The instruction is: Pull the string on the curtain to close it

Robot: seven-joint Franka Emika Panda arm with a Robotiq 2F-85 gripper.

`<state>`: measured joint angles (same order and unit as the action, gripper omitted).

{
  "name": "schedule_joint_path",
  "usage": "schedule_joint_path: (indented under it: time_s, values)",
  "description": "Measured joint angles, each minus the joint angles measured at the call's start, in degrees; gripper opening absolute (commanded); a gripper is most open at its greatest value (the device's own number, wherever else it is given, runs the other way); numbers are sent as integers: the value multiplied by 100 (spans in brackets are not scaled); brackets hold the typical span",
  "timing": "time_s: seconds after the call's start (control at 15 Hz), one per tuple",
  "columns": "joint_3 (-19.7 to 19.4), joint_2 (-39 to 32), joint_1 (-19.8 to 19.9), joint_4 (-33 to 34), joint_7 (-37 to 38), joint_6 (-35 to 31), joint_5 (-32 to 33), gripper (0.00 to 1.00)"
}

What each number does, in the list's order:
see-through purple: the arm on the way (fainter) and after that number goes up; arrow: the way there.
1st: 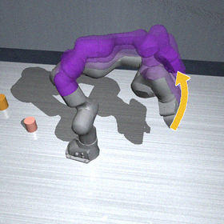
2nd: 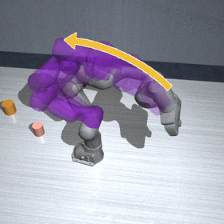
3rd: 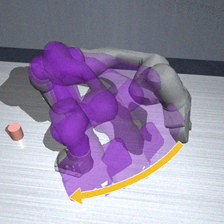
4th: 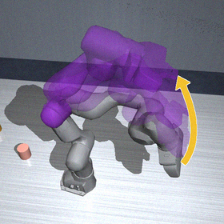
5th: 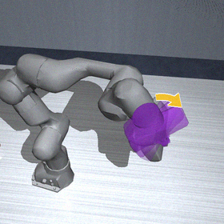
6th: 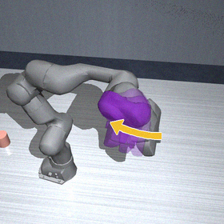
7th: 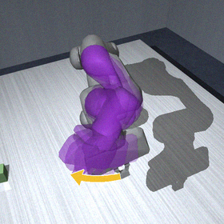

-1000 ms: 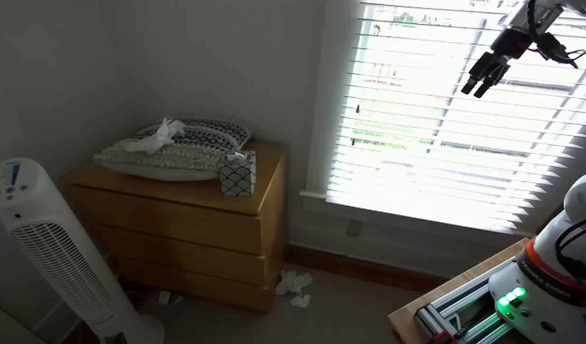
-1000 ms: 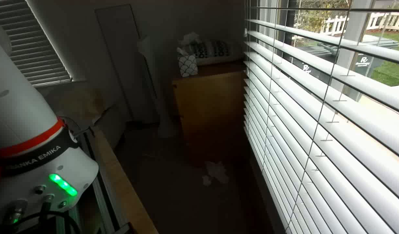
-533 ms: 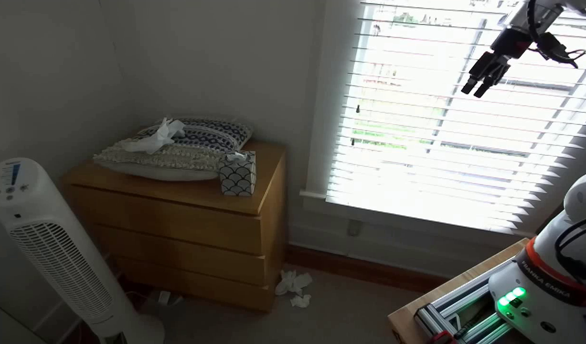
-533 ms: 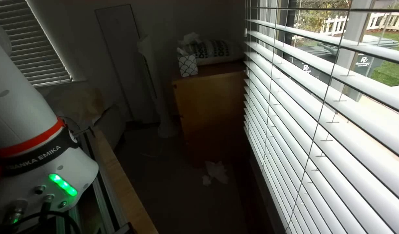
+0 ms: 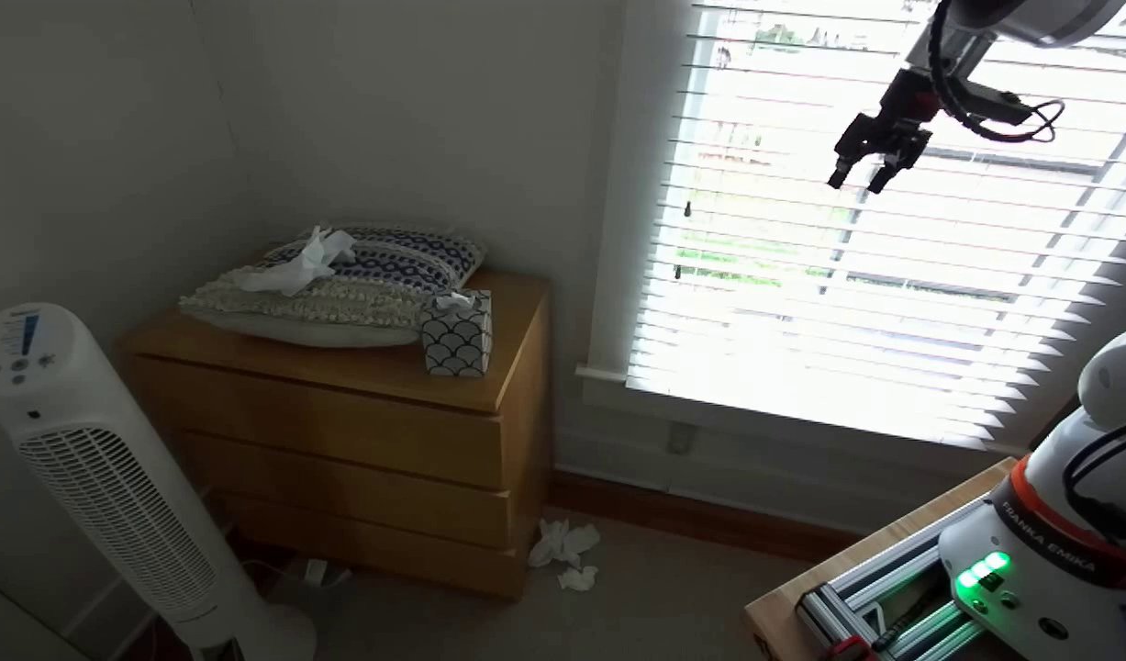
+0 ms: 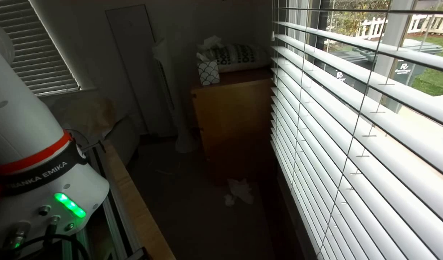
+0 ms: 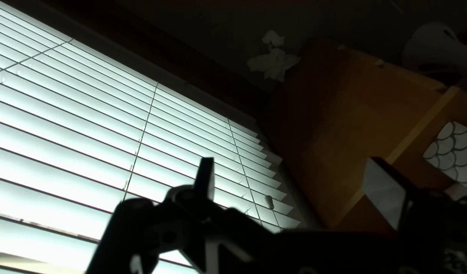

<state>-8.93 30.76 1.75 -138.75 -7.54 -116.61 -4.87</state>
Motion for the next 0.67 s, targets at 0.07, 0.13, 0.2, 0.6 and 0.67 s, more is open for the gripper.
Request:
schedule_joint_path:
  time_s: [0.07,0.13,0.2,0.6,0.67]
  values:
    - [184,-132,34,8,373,-172,22,100]
    - [366,-269,77,30,752,-284,50,100]
    - [525,-403,114,63,1113,-373,77,100]
    - [1166,-1155,227,282,2867,-1134,408,100]
    - [1251,-1289,235,321,3120,-1304,555,100]
